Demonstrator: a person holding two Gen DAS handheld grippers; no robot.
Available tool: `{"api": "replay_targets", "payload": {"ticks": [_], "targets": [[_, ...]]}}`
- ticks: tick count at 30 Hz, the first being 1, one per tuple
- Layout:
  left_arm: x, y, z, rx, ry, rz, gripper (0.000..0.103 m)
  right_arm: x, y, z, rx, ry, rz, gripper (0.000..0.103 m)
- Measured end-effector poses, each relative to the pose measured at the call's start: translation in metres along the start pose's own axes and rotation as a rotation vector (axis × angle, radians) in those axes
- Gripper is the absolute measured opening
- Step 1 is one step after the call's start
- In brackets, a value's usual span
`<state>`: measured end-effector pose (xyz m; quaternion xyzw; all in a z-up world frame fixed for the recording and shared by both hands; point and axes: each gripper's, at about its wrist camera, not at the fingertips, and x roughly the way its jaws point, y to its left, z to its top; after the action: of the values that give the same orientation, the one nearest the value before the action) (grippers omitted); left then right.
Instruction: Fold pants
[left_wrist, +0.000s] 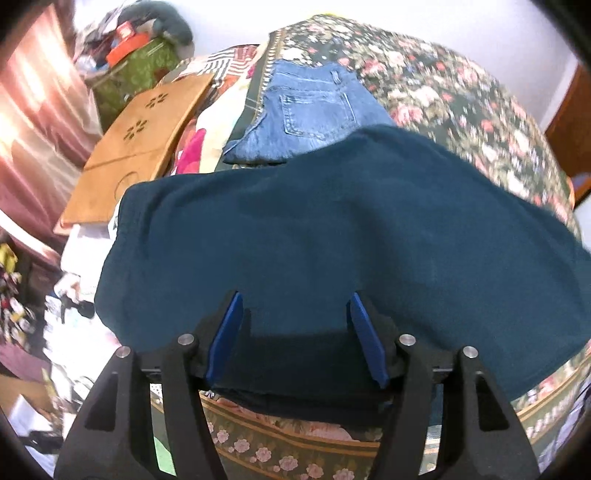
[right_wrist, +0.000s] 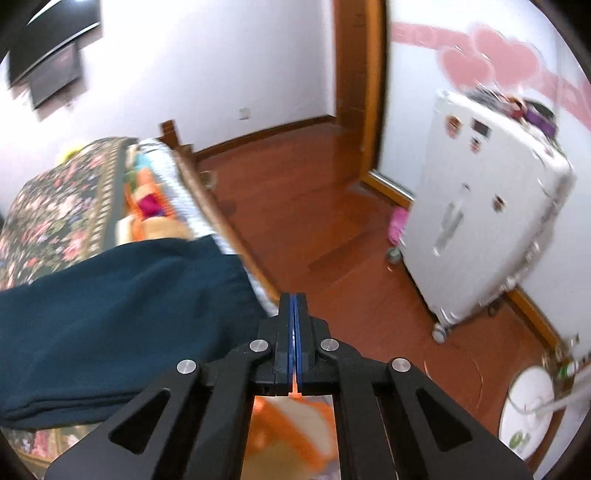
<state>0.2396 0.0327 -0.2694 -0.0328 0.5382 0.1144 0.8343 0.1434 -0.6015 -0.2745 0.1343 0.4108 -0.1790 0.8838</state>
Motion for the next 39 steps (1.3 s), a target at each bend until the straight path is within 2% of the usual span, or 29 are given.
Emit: {"api": "replay_targets", "payload": {"ticks": [4,6,7,8,9,14,16,18,21,23,26,29,34,37,39], "targets": [[-0.005,0.012,0.002,-0.050,-0.012,-0.009,0.066,-0.010,0.004,-0.003,0.006,0.039,0.067,0.004],[-0.006,0.014,0.002,-0.062,-0.007,-0.021,0.066,-0.010,0.009,-0.003,0.004,0.056,0.075,0.020],[-0.006,0.014,0.001,-0.064,-0.005,-0.029,0.066,-0.009,0.010,-0.003,0.013,0.055,0.075,0.041],[-0.007,0.013,0.001,-0.061,-0.005,-0.036,0.066,-0.008,0.011,-0.003,0.022,0.042,0.080,0.054],[-0.008,0.012,0.000,-0.056,-0.006,-0.037,0.066,-0.008,0.011,-0.006,0.026,0.033,0.087,0.055],[-0.015,0.005,-0.002,-0.026,-0.021,-0.036,0.066,0.020,0.022,-0.008,0.044,0.116,0.139,0.055],[-0.017,0.006,-0.001,-0.029,-0.027,-0.037,0.066,0.034,0.028,-0.011,0.056,0.172,0.184,0.055],[-0.019,0.010,0.000,-0.051,-0.031,-0.047,0.066,0.043,0.032,-0.016,0.078,0.201,0.188,0.057],[-0.020,0.019,0.003,-0.092,-0.033,-0.045,0.066,0.041,0.033,-0.016,0.076,0.172,0.193,0.052],[-0.023,0.028,0.005,-0.122,-0.042,-0.036,0.066,0.037,0.035,-0.017,0.057,0.155,0.204,0.033],[-0.027,0.042,0.007,-0.169,-0.053,-0.028,0.066,0.031,0.046,-0.016,-0.014,0.125,0.197,0.021],[-0.031,0.054,0.008,-0.211,-0.062,-0.035,0.066,0.022,0.056,-0.012,-0.092,0.061,0.131,0.019],[-0.025,0.058,0.006,-0.235,-0.042,-0.065,0.068,0.013,0.042,0.001,-0.060,-0.016,0.088,0.017],[-0.016,0.053,0.003,-0.219,-0.019,-0.071,0.068,0.013,0.044,0.002,-0.101,-0.019,0.048,0.017],[-0.009,0.048,0.001,-0.206,0.000,-0.080,0.068,0.023,0.048,-0.001,-0.135,0.013,0.015,0.017]]}}
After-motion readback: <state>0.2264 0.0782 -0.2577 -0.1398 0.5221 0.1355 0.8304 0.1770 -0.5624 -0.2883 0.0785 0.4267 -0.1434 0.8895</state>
